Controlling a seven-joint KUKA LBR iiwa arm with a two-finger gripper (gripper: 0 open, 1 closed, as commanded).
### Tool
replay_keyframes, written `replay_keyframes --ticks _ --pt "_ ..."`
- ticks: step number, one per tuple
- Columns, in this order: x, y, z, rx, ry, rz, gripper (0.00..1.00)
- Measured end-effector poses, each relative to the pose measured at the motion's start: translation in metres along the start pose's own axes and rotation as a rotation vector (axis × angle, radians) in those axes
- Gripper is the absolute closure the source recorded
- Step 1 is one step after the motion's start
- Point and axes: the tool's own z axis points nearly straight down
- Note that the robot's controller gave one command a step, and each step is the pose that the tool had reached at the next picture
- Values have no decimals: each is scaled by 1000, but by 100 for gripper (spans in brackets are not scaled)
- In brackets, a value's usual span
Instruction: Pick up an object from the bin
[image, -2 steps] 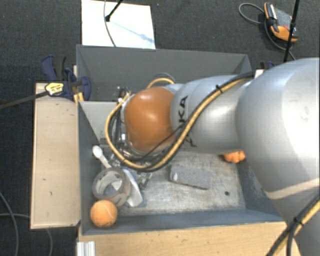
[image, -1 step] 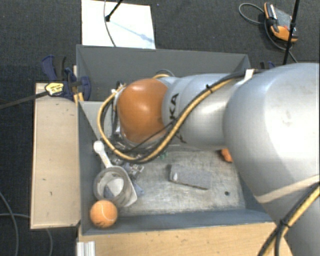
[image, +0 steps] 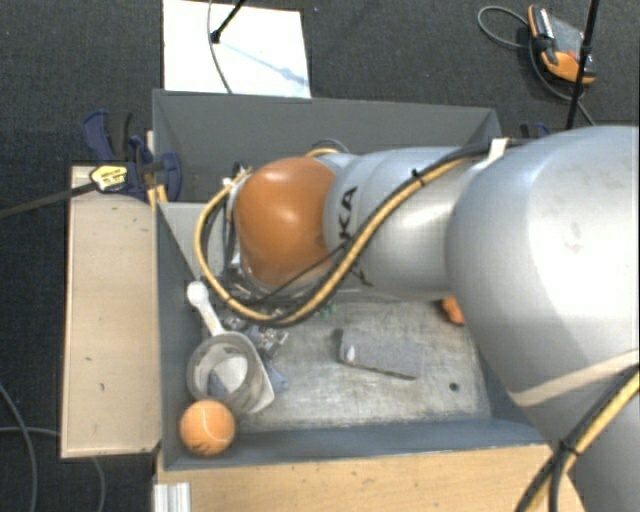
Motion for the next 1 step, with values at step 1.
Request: replay_keyframes --ticks 1 --pt "4 -15 -162 -8 -32 -12 100"
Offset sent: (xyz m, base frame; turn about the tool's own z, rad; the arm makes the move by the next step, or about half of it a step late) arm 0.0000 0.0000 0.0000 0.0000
